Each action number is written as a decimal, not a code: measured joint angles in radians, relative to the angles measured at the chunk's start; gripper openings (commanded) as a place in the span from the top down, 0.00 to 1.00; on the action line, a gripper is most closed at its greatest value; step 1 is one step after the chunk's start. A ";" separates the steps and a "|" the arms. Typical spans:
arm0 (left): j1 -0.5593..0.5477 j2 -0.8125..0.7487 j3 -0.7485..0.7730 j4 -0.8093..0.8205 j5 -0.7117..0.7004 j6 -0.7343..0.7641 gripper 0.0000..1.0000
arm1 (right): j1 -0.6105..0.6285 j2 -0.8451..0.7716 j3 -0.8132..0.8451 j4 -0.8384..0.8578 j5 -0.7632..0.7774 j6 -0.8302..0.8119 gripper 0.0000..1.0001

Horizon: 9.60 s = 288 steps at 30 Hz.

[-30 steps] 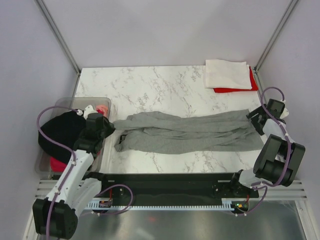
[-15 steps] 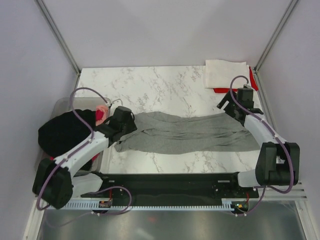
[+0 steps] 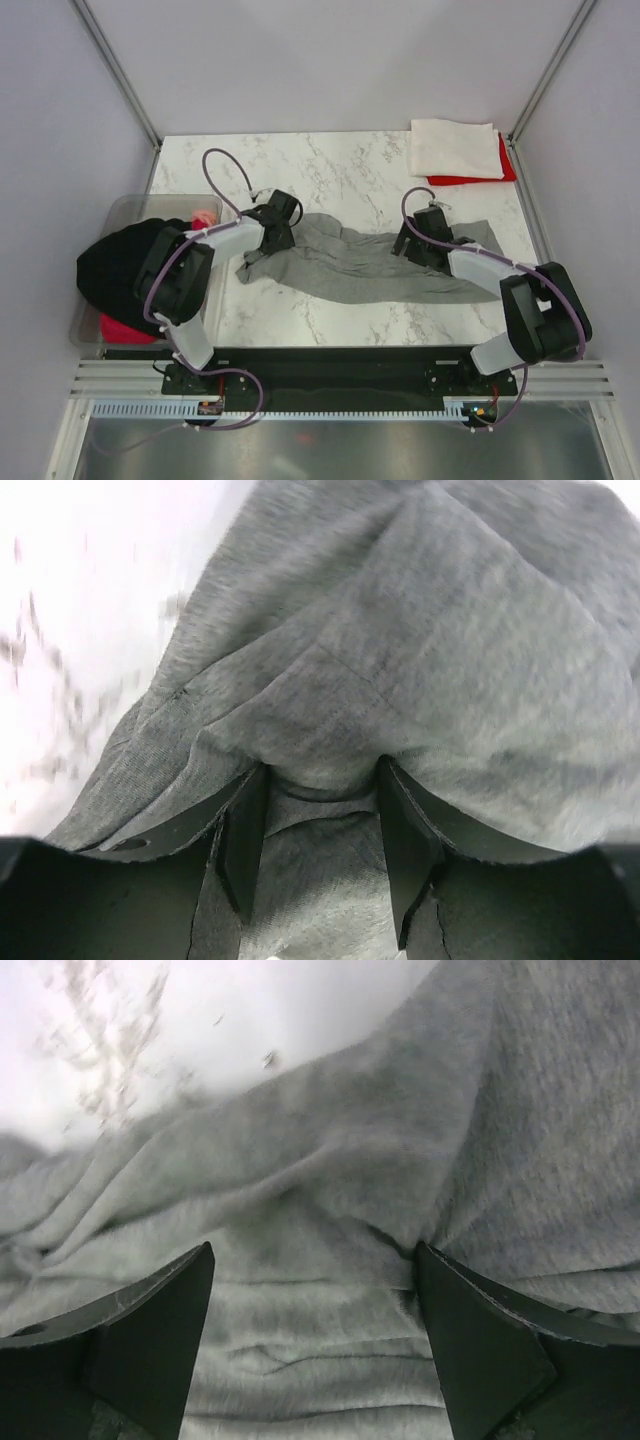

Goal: Fold and stack the t-shirts

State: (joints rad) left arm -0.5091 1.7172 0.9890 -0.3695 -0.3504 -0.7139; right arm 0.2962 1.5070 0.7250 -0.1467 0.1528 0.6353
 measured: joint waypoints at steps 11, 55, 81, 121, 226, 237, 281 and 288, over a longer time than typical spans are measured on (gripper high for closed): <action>0.132 0.625 0.935 -0.238 0.002 0.120 0.44 | 0.569 -0.069 -0.058 0.068 -0.124 0.429 0.07; 0.212 -0.975 -0.161 -0.306 0.388 0.345 0.17 | 0.048 1.080 1.383 0.055 -0.646 0.146 0.11; -0.052 -0.854 -0.284 -0.252 0.394 0.105 0.29 | 0.043 0.148 0.767 -0.129 -0.476 0.052 0.05; -0.265 -0.562 -0.621 0.255 0.387 -0.266 0.98 | 0.302 -0.284 -0.346 0.114 -0.266 0.322 0.96; 0.199 -0.514 -0.380 -0.083 0.596 0.022 0.48 | 0.232 -0.032 -0.001 -0.102 -0.339 0.114 0.41; 0.192 -0.507 -0.496 0.097 0.597 -0.035 0.53 | 0.237 0.071 -0.006 0.096 -0.380 0.143 0.54; 0.113 -0.910 -0.420 -0.035 0.519 -0.062 0.98 | 0.251 -0.320 -0.010 -0.157 -0.324 0.115 1.00; 0.084 -1.055 -0.489 -0.183 0.547 -0.108 0.98 | 0.352 -0.408 -0.074 -0.245 -0.295 0.177 1.00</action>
State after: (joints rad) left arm -0.4252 0.6621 0.5003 -0.5522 0.1963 -0.8219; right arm 0.6483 1.0988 0.6510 -0.3920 -0.1425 0.8120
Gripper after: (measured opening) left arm 0.027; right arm 0.007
